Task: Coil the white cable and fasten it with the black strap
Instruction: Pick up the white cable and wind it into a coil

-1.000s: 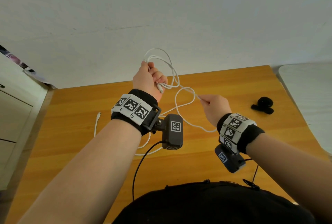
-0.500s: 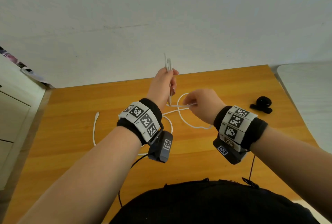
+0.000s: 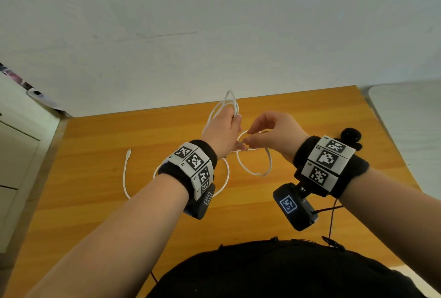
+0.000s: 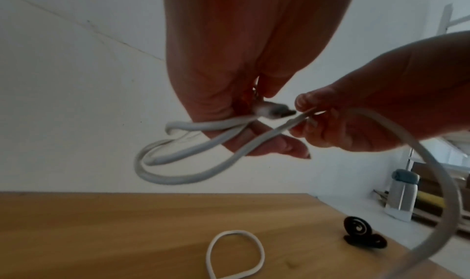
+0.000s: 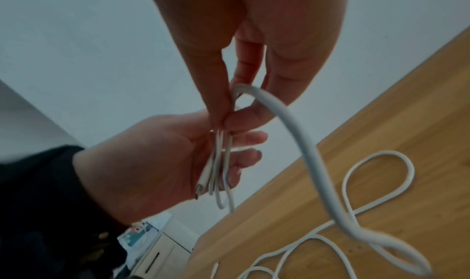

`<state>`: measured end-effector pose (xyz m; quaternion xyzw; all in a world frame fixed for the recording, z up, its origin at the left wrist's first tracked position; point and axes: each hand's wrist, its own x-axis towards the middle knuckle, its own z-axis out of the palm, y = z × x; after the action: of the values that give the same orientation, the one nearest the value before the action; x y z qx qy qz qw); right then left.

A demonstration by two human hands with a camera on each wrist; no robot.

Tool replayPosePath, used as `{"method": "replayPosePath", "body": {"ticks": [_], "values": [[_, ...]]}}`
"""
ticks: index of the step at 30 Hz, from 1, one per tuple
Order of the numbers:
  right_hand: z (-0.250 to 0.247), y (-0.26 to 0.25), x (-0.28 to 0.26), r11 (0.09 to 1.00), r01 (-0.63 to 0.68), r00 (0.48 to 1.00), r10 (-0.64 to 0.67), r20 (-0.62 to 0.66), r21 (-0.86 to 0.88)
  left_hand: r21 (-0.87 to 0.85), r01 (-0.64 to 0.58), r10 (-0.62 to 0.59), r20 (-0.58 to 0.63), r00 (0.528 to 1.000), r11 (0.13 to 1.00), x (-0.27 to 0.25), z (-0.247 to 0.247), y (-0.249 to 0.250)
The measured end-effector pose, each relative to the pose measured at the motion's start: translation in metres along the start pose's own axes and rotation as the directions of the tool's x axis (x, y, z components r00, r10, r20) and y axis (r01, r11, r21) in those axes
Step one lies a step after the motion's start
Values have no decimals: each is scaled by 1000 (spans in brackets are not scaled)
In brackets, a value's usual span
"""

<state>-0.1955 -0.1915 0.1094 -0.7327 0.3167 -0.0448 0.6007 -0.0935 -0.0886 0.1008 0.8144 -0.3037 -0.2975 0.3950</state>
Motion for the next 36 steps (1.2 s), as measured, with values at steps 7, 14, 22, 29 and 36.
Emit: {"method": "replayPosePath", "body": {"ticks": [7,14,22,29,36], "values": [[5,8,-7,965,-100,915,185,358,-244,167,-60,75,-87,993,984,6,-6,-1],[-7,12,-2,996,-83,980,87,177,-27,263,-54,70,-54,996,963,9,-12,-11],[-12,3,5,992,73,997,-73,-3,107,324,-59,44,55,998,944,1,-6,-7],[-16,-2,-3,973,-23,956,-45,290,230,11,156,-156,25,987,988,2,-11,-8],[-19,-8,4,919,15,980,-92,179,394,20,78,-79,96,992,997,-4,-8,-5]]}}
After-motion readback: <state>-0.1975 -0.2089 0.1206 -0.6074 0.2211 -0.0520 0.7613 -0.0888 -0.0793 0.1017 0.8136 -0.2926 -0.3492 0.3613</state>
